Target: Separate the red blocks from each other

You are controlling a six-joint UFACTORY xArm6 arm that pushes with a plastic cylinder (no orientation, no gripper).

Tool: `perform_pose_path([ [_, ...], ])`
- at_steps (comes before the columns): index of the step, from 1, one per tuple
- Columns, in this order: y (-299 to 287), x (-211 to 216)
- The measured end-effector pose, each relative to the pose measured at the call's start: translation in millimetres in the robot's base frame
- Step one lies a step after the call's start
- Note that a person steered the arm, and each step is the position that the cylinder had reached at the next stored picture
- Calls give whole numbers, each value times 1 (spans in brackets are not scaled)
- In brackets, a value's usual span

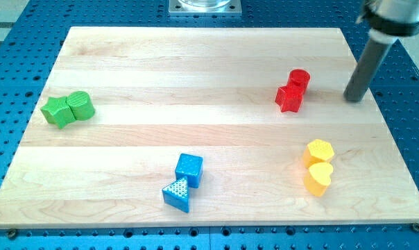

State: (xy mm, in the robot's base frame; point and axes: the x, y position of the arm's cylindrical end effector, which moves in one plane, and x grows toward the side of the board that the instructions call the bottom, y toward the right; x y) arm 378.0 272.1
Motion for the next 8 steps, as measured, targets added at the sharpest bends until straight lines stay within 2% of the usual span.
perform_pose_path([
  [1, -41, -28],
  [2, -82, -32],
  [3, -121, -13],
  [4, -129, 32],
  [5, -90, 47],
  [6, -91, 74],
  [7, -132, 100],
  [8, -182, 96],
])
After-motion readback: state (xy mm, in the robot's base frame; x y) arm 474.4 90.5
